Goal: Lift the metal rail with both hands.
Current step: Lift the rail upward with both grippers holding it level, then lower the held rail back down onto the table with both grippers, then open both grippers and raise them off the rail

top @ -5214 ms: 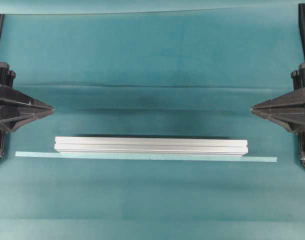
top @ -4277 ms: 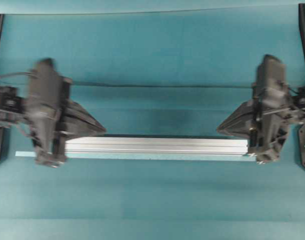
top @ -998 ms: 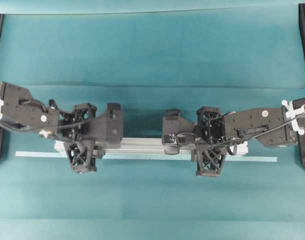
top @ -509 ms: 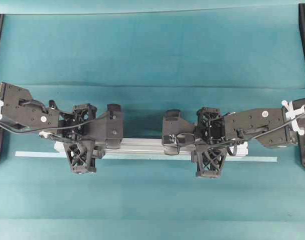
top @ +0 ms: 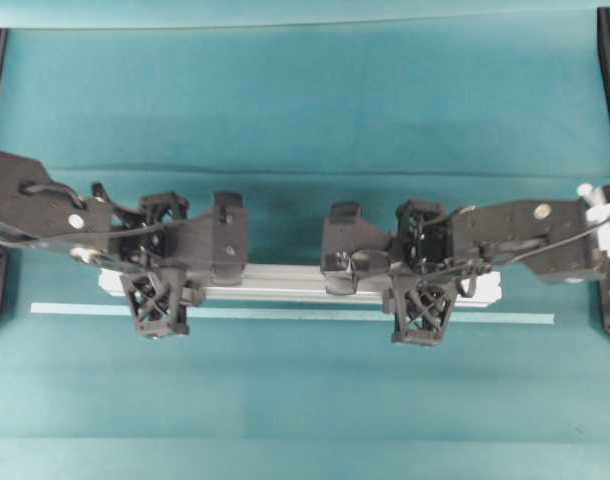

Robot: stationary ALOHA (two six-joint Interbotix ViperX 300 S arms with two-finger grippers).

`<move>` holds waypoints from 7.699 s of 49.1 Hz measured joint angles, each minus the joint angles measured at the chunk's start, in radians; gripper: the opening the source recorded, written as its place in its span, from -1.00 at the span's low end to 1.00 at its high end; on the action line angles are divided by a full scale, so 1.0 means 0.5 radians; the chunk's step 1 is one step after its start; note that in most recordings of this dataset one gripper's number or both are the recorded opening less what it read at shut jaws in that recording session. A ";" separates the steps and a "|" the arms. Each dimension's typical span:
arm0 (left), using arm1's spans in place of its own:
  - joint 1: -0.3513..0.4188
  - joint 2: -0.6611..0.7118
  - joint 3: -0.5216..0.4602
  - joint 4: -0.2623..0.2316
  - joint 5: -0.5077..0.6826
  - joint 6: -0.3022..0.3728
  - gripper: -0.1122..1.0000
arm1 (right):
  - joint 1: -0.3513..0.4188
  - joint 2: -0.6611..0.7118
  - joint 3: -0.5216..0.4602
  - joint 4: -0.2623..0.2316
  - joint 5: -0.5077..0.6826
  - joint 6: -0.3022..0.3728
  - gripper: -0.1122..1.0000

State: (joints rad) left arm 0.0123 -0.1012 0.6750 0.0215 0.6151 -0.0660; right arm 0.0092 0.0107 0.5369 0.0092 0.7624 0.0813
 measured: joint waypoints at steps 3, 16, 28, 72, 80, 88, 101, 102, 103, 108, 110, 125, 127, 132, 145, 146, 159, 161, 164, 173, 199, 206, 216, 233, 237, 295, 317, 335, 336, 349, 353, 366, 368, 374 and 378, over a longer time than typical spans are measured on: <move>0.003 -0.034 -0.021 0.000 0.049 0.000 -0.15 | -0.006 -0.040 -0.034 0.000 0.067 0.000 -0.08; 0.006 -0.169 -0.221 0.000 0.383 0.006 -0.15 | -0.018 -0.187 -0.224 0.003 0.451 0.000 -0.08; 0.012 -0.258 -0.476 0.000 0.706 0.015 -0.15 | -0.018 -0.245 -0.436 0.009 0.770 0.000 -0.08; 0.046 -0.184 -1.442 -0.003 1.746 0.018 -0.15 | -0.031 -0.298 -1.359 0.021 1.574 0.120 -0.08; 0.049 -0.132 -1.675 -0.003 1.921 0.018 -0.15 | -0.031 -0.273 -1.537 0.015 1.718 0.123 -0.08; 0.061 -0.129 -1.767 -0.003 1.942 0.018 -0.15 | -0.031 -0.264 -1.647 0.012 1.764 0.123 -0.08; 0.074 -0.126 -1.770 -0.003 1.942 0.021 -0.15 | -0.040 -0.267 -1.635 0.009 1.767 0.123 -0.08; 0.074 -0.126 -1.767 -0.003 1.939 0.021 -0.15 | -0.040 -0.267 -1.629 0.009 1.764 0.123 -0.08; 0.074 -0.126 -1.770 -0.003 1.942 0.021 -0.15 | -0.043 -0.270 -1.623 0.012 1.764 0.123 -0.08; 0.077 -0.123 -1.770 -0.003 1.939 0.021 -0.15 | -0.046 -0.276 -1.589 0.009 1.764 0.123 -0.08; 0.074 -0.120 -1.770 -0.003 1.939 0.021 -0.15 | -0.046 -0.279 -1.568 0.012 1.761 0.123 -0.08; 0.089 -0.120 -1.476 -0.003 1.773 0.021 -0.15 | -0.067 -0.307 -1.203 0.012 1.549 0.095 -0.08; 0.095 -0.120 -1.411 -0.003 1.733 0.021 -0.15 | -0.077 -0.313 -1.129 0.012 1.485 0.089 -0.08; 0.101 -0.117 -1.255 -0.003 1.623 0.021 -0.15 | -0.089 -0.334 -0.930 0.015 1.310 0.071 -0.08; 0.101 -0.092 -0.874 -0.003 1.267 0.018 -0.15 | -0.095 -0.399 -0.500 0.012 0.991 0.046 -0.08; 0.101 -0.089 -0.850 -0.003 1.236 0.018 -0.15 | -0.095 -0.399 -0.460 0.012 0.951 0.046 -0.08; 0.101 -0.015 -0.506 0.000 0.761 0.006 -0.15 | -0.098 -0.344 -0.067 0.009 0.433 0.034 -0.08; 0.104 0.000 -0.457 0.003 0.693 0.003 -0.15 | -0.095 -0.328 -0.028 0.003 0.362 0.031 -0.08; 0.104 0.025 -0.393 0.003 0.601 -0.003 -0.15 | -0.098 -0.291 0.015 -0.003 0.279 0.034 -0.08; 0.104 0.092 -0.236 0.009 0.371 -0.025 -0.15 | -0.095 -0.175 0.049 -0.006 0.156 0.025 -0.08; 0.074 0.184 -0.092 0.018 0.074 -0.101 -0.15 | -0.052 0.089 0.107 -0.003 -0.123 -0.012 -0.08; 0.034 0.227 -0.067 0.021 -0.028 -0.160 -0.15 | -0.037 0.114 0.141 0.009 -0.172 -0.015 -0.08; 0.009 0.264 -0.055 0.021 -0.071 -0.181 -0.15 | -0.015 0.138 0.166 0.018 -0.224 -0.012 -0.08; 0.006 0.267 -0.043 0.021 -0.089 -0.181 -0.15 | -0.006 0.150 0.163 0.028 -0.258 -0.015 -0.08; 0.003 0.267 -0.034 0.021 -0.104 -0.184 -0.15 | 0.000 0.153 0.160 0.031 -0.261 -0.015 -0.08; -0.012 0.249 0.086 0.018 -0.368 -0.147 -0.15 | 0.021 0.178 0.221 0.052 -0.420 -0.012 -0.08; -0.009 0.227 0.135 0.018 -0.518 -0.147 -0.15 | 0.021 0.178 0.227 0.058 -0.430 0.037 0.31; -0.009 0.209 0.193 0.018 -0.629 -0.147 -0.14 | 0.043 0.196 0.252 0.067 -0.423 0.107 0.70; -0.009 0.206 0.196 0.018 -0.632 -0.147 -0.14 | 0.043 0.196 0.252 0.067 -0.423 0.110 0.70; -0.009 0.187 0.199 0.015 -0.641 -0.135 0.93 | 0.040 0.199 0.239 0.071 -0.439 0.117 0.71; -0.028 0.163 0.199 0.015 -0.635 -0.104 0.91 | 0.040 0.196 0.230 0.067 -0.442 0.120 0.71; -0.040 -0.117 0.206 0.015 -0.604 -0.003 0.92 | -0.018 0.031 0.202 0.067 -0.436 0.120 0.71; -0.040 -0.175 0.209 0.015 -0.601 0.006 0.92 | -0.031 -0.009 0.202 0.067 -0.433 0.117 0.71; -0.037 -0.350 0.221 0.015 -0.598 0.025 0.92 | -0.043 -0.150 0.202 0.061 -0.433 0.120 0.71; -0.037 -0.451 0.230 0.015 -0.598 0.025 0.92 | -0.046 -0.264 0.202 0.058 -0.433 0.120 0.71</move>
State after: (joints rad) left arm -0.0061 -0.3267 0.7900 0.0291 0.3160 -0.0537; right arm -0.0138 -0.1212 0.6381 0.0383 0.5461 0.1411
